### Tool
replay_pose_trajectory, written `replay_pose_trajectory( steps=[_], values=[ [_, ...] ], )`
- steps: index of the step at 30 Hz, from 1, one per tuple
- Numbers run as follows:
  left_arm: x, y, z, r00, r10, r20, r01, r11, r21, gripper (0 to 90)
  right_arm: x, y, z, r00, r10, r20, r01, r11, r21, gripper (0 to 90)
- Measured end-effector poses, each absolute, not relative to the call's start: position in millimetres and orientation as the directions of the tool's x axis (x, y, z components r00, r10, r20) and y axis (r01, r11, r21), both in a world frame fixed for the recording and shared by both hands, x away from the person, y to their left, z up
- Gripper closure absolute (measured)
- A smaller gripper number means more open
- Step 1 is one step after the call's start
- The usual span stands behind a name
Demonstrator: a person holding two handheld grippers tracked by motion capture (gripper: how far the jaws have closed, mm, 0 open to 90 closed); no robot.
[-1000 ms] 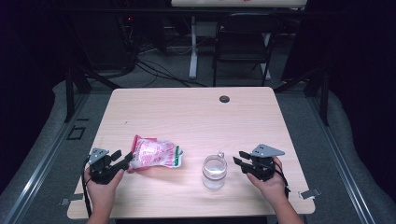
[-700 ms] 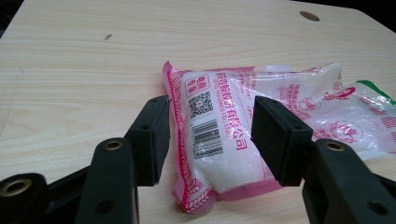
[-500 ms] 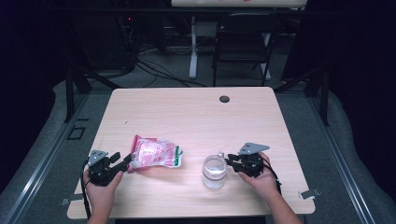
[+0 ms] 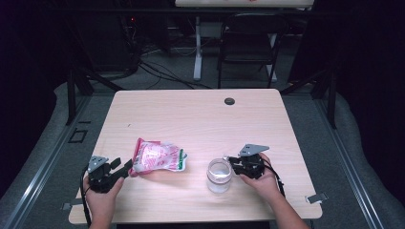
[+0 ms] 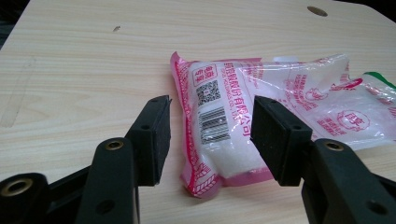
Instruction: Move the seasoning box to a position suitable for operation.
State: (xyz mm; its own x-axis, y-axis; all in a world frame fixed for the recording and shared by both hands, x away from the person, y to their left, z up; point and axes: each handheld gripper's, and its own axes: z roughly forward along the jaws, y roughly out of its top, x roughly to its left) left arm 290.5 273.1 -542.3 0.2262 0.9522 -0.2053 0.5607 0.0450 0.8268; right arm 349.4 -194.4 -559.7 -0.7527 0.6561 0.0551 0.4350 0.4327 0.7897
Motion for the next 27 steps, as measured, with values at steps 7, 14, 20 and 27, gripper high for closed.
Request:
replay_pose_trajectory(
  steps=[7, 14, 20, 27],
  values=[
    [285.2, 277.5, -542.2, 0.209, 0.956, -0.205, 0.553, 0.057, 0.831, 47.6, 355.3, -192.5, -560.3, -0.759, 0.648, 0.072, 0.438, 0.425, 0.792, 75.2],
    [282.7, 280.0, -541.8, 0.201, 0.958, -0.203, 0.554, 0.06, 0.83, 47.8, 358.8, -191.5, -562.3, -0.763, 0.641, 0.082, 0.444, 0.426, 0.788, 77.4],
    [282.1, 280.8, -541.5, 0.198, 0.959, -0.205, 0.551, 0.064, 0.832, 47.8, 358.5, -189.7, -561.6, -0.768, 0.636, 0.074, 0.436, 0.436, 0.787, 79.7],
    [281.4, 279.9, -541.6, 0.201, 0.959, -0.199, 0.554, 0.056, 0.831, 47.8, 358.0, -188.7, -560.1, -0.769, 0.636, 0.063, 0.43, 0.443, 0.787, 82.5]
  ],
)
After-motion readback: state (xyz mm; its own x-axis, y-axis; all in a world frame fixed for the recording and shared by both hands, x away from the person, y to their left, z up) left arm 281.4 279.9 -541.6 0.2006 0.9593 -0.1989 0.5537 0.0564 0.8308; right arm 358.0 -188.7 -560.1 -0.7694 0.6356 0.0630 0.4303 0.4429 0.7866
